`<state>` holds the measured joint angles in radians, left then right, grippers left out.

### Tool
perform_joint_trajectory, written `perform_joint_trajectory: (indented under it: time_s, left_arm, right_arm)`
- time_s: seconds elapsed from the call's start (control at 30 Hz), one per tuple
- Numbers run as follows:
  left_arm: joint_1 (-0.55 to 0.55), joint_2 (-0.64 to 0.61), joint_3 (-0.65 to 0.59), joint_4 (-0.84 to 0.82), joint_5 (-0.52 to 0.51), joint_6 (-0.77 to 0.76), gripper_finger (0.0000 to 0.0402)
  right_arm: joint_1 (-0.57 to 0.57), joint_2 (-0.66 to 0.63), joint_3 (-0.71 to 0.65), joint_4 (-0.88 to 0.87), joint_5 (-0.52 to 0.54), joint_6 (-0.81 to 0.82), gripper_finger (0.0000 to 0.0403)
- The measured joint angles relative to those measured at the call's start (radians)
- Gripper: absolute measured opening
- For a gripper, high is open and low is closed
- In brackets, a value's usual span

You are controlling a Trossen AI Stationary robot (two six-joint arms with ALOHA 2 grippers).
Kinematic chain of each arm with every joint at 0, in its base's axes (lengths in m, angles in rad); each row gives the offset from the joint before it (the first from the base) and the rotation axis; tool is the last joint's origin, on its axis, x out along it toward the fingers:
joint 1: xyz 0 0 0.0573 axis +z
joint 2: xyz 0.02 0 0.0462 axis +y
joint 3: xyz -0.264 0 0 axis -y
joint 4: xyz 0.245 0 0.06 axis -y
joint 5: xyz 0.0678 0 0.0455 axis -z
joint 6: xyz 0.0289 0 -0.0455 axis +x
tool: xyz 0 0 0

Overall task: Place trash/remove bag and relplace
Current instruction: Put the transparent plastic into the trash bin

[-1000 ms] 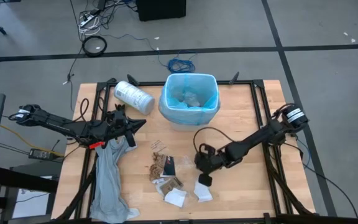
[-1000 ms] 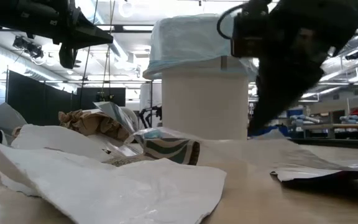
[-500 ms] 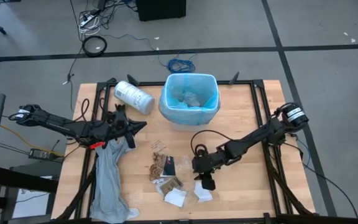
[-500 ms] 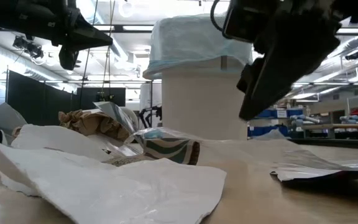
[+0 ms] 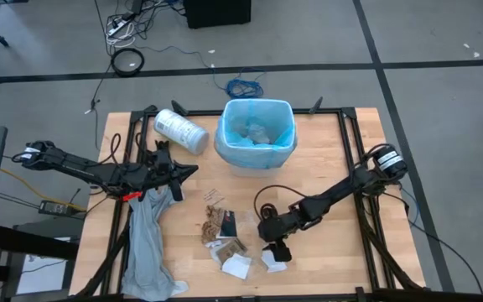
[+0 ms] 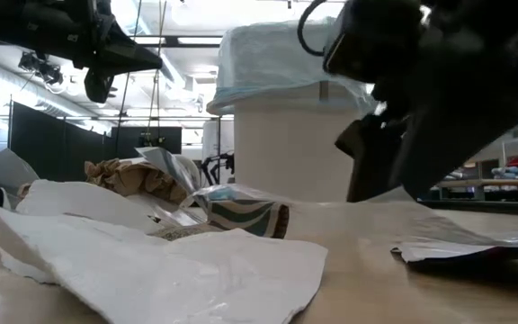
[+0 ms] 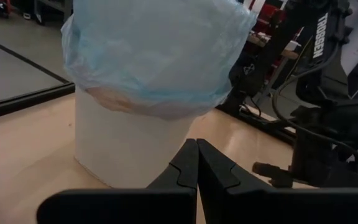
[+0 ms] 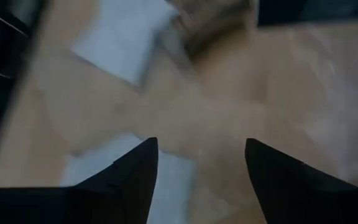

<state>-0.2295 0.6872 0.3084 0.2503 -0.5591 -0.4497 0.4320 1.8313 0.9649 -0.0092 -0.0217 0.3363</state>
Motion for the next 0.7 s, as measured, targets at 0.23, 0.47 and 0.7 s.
perform_joint_trajectory:
  time_s: [0.23,0.47,0.7]
  left_arm:
    - [0.000,0.000,0.000,-0.020,-0.005,-0.001,0.0008]
    - [0.000,0.000,0.000,-0.017,-0.005,-0.001,0.0008]
    - [0.000,0.000,0.000,-0.018,-0.013,-0.001,0.0008]
  right_arm:
    - [0.004,0.069,0.004,-0.019,0.041,-0.005,0.0202]
    - [0.016,0.072,0.007,-0.042,0.087,0.013,0.0076]
    - [-0.010,0.066,0.082,-0.162,0.070,0.064,0.0003]
